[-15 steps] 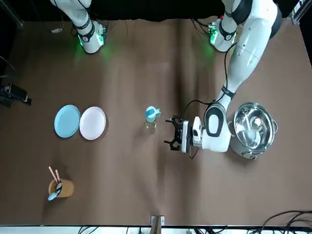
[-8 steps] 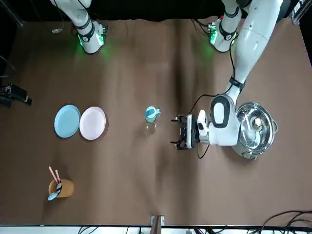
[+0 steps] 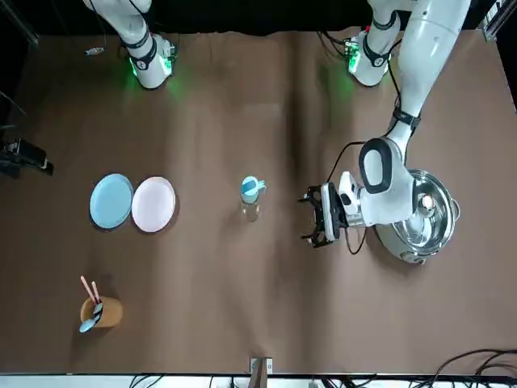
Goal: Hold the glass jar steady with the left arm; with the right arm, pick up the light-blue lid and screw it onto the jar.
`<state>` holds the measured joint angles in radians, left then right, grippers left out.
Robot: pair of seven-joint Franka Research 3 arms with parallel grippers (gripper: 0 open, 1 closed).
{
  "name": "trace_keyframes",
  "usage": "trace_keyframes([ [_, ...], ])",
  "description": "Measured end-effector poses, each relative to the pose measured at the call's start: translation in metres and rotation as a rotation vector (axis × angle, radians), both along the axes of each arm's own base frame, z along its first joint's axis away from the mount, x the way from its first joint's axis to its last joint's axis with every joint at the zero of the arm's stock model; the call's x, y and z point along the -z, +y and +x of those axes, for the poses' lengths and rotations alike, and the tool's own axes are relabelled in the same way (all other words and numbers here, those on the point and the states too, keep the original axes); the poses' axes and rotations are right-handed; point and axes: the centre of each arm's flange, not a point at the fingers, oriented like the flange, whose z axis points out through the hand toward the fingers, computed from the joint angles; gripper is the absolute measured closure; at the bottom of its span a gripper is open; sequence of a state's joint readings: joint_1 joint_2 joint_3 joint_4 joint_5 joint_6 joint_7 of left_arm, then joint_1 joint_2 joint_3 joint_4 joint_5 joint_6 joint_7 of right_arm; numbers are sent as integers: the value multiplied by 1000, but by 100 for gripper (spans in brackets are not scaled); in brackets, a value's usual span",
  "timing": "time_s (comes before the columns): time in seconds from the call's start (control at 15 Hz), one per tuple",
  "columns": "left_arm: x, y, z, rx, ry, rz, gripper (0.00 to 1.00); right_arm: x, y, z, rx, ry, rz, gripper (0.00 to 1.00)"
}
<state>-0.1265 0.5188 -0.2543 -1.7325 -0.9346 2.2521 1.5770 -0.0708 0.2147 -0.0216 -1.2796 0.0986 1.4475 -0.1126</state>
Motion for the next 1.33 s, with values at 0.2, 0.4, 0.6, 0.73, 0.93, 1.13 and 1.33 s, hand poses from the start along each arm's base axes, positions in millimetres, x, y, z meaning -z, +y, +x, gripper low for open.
trace_keyframes([
  [0.2, -15, 4, -1, -113, 106, 39, 0, 0, 0, 0, 0, 0, 0, 0],
  [0.4, -30, 14, 0, -230, 200, 125, 0, 0, 0, 0, 1, 0, 0, 0],
  [0.6, -53, 17, -5, -421, 344, 180, 0, 0, 0, 0, 1, 0, 0, 0],
  [0.73, -79, 19, -16, -614, 459, 262, 0, 0, 0, 0, 1, 0, 0, 0],
  [0.93, -95, 23, -31, -637, 494, 387, 0, 0, 0, 0, 2, 0, 0, 0],
  [1.13, -110, 52, -32, -637, 471, 521, 0, 0, 0, 0, 3, 0, 0, 0],
  [1.33, -130, 86, -30, -725, 509, 662, 0, 0, -1, 0, 3, 0, -1, 0],
])
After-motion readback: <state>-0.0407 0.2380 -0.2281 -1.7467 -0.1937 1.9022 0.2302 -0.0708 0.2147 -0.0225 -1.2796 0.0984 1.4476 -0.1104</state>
